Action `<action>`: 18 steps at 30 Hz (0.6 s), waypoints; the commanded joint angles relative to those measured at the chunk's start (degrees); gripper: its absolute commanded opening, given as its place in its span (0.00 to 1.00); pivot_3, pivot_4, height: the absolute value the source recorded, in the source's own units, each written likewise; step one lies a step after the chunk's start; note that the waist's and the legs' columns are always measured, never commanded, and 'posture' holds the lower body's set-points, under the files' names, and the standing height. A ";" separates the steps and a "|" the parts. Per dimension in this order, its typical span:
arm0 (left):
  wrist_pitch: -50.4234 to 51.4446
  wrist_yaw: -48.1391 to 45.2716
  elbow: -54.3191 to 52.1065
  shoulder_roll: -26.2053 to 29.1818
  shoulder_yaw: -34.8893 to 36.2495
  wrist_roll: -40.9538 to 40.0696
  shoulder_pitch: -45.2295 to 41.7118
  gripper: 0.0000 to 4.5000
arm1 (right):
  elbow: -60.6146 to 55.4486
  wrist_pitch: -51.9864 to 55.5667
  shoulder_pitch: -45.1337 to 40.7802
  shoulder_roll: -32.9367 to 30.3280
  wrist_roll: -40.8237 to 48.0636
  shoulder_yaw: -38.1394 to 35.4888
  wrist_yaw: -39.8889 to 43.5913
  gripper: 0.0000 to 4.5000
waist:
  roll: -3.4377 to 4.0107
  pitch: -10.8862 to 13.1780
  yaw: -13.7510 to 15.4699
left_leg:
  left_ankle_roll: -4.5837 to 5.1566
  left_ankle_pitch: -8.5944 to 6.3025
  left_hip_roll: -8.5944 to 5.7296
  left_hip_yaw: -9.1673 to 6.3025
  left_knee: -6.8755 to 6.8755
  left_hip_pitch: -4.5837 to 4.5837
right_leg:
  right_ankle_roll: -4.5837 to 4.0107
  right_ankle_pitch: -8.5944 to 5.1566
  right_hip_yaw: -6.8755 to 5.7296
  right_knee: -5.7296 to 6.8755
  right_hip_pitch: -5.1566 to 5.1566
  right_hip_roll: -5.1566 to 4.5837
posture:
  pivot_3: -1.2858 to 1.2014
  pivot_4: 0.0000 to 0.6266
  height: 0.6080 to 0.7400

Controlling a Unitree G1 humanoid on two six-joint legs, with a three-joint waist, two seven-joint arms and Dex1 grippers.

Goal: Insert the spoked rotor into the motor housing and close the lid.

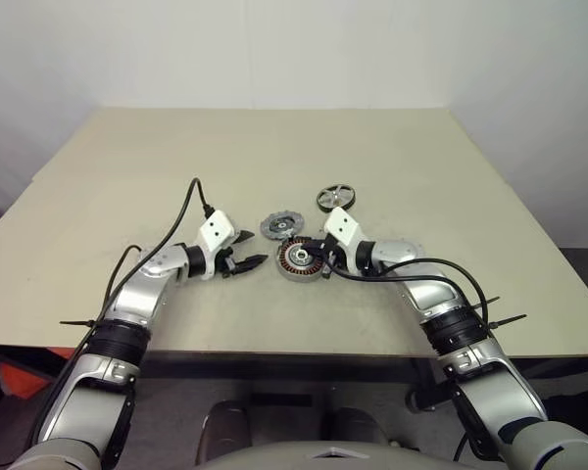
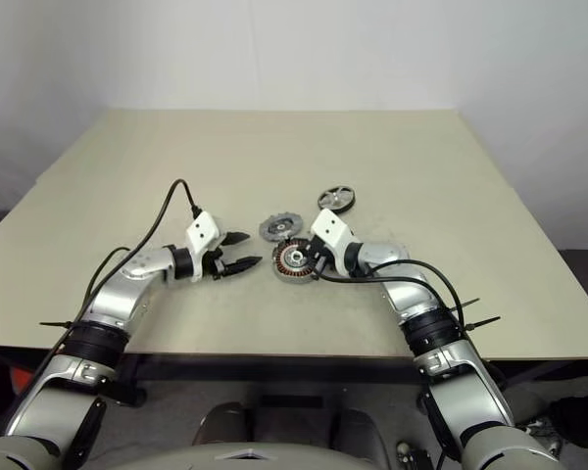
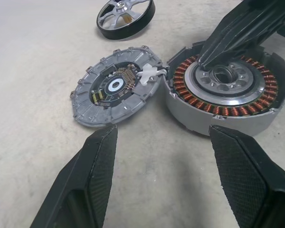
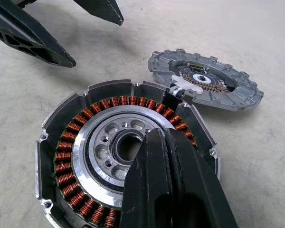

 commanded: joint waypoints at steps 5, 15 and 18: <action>-0.59 0.23 -1.54 0.50 1.08 -0.19 -0.58 0.72 | -3.44 -1.13 -1.92 -0.40 1.45 -3.10 -0.66 0.01 | 0.00 0.00 0.01 | 0.00 0.00 0.00 0.00 0.00 0.00 | 0.00 0.00 0.00 0.00 0.00 0.00 | 0.52 0.00 1.00; -0.75 -0.10 -1.07 0.38 0.85 -0.09 -1.07 0.72 | -7.86 0.73 -0.71 0.21 1.98 -2.64 0.00 0.01 | 0.00 0.00 0.01 | 0.00 0.00 0.00 0.00 0.01 0.00 | 0.00 0.00 0.00 0.01 0.00 0.00 | 0.52 0.00 1.00; -0.80 -0.03 -1.10 0.36 0.86 -0.06 -1.05 0.72 | -4.95 0.54 0.36 1.16 1.47 -1.84 -0.38 0.01 | 0.00 0.00 0.01 | -0.01 0.01 0.01 0.00 0.01 0.02 | 0.00 0.00 0.00 0.02 0.01 0.01 | 0.52 0.00 1.00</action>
